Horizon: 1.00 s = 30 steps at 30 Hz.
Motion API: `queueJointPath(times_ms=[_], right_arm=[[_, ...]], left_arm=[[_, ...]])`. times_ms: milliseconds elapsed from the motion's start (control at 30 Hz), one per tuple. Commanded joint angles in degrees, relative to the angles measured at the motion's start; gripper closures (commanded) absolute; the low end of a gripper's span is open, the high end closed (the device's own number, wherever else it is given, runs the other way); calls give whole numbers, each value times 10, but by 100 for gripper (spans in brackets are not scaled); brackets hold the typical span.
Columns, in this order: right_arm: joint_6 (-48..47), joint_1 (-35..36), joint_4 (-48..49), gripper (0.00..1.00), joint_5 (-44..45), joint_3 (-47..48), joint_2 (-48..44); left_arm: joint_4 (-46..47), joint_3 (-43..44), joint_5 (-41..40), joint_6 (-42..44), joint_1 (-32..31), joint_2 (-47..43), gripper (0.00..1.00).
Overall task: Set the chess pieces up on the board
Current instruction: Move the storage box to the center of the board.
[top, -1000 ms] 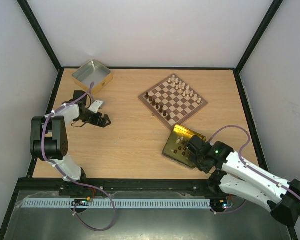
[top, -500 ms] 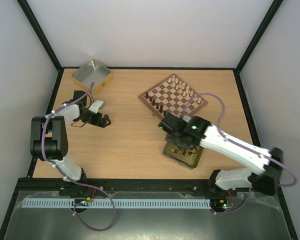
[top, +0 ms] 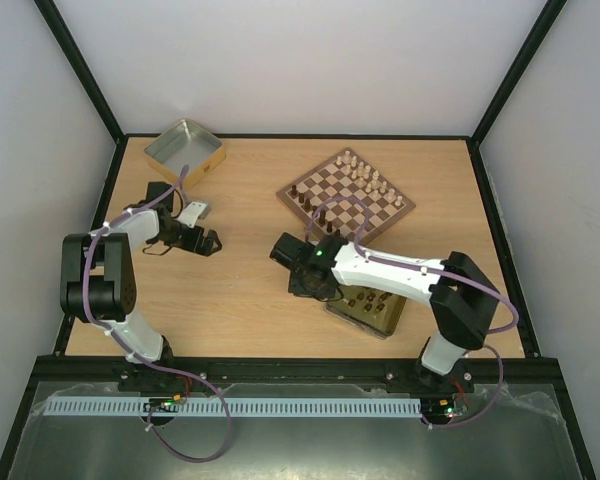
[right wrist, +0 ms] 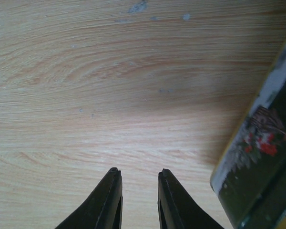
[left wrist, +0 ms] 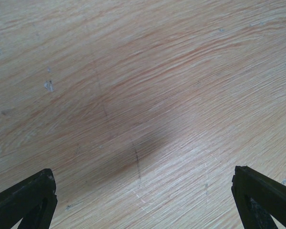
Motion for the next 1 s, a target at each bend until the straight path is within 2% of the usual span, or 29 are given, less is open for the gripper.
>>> queueJointPath(times_ms=[0,133,267,967], right_arm=[[-28,-10,38,79,-5,0,37],[-40,-30,47,81,-8,-4,65],[-41,-54,55,83,-14,-38,54],[12,-80,29,83,-14,-222,-111]], left_arm=[[1,-17,7,-1,-2,-15,0],[-1,-24,6,1,-2,-17,0],[-7,-26,4,7,-2,-23,0],[6,-18,4,-2,-2,-7,0]])
